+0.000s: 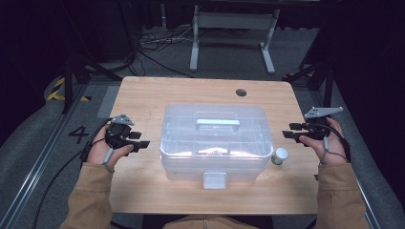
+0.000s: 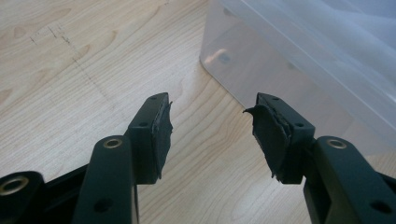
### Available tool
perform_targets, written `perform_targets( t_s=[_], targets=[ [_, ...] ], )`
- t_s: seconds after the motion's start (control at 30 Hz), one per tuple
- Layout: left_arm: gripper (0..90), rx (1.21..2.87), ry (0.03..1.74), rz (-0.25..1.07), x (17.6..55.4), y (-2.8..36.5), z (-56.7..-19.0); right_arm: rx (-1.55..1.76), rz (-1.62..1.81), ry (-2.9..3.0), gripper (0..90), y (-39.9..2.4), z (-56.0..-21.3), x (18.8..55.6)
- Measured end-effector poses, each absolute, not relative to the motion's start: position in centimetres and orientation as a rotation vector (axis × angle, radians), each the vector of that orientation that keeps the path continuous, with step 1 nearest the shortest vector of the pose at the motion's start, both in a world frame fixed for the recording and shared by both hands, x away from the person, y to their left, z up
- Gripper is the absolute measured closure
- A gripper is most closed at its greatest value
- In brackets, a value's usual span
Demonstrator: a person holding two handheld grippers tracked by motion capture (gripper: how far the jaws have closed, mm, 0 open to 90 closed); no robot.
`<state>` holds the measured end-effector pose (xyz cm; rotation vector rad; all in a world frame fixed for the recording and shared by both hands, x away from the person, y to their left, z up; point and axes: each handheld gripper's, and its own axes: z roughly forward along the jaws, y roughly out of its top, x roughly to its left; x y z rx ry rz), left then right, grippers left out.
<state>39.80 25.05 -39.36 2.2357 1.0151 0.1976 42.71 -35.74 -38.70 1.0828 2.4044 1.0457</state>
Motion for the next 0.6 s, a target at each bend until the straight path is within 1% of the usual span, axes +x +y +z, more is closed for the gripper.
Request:
perform_targets(
  t_s=[0.17,0.4,0.6],
  targets=[
    [46.3,2.22,1.026,0.185,39.7,25.0,-39.3,1.078,1.046,2.397,49.0,-35.7,-38.7,42.7],
    [46.1,2.237,1.021,0.183,39.6,24.8,-39.2,1.072,1.041,2.406,48.5,-35.6,-38.8,42.8],
    [47.0,2.227,1.006,0.185,39.2,24.6,-37.9,1.076,1.042,2.409,47.9,-35.5,-38.9,42.8]
  ],
)
